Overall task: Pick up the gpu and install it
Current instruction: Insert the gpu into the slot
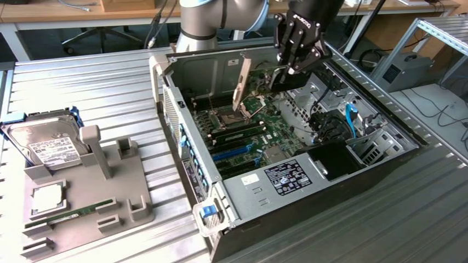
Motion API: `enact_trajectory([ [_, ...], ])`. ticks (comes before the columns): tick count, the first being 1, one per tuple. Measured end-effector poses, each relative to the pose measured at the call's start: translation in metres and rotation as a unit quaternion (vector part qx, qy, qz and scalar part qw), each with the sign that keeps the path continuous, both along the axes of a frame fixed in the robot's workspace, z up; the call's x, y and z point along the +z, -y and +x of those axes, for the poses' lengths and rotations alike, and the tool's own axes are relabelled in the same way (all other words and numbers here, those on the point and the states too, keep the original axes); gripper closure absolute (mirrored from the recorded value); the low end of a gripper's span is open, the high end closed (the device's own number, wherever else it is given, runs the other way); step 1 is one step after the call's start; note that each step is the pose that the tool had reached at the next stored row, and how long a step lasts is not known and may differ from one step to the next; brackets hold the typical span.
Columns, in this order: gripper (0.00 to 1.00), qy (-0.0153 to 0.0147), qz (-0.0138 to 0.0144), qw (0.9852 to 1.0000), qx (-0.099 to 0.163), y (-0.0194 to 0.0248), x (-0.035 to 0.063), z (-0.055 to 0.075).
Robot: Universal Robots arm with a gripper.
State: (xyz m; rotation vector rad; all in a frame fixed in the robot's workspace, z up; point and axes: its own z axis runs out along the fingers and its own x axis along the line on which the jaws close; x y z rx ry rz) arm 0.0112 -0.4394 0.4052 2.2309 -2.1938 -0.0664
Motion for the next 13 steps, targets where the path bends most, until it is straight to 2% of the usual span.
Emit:
enact_trajectory([
  [9, 0.73, 0.0003, -0.0001, 1.0000, 0.000, 0.0000, -0.0041, -0.013],
  [13, 0.73, 0.0004, 0.0000, 1.0000, 0.000, 0.0000, -0.0051, -0.015],
])
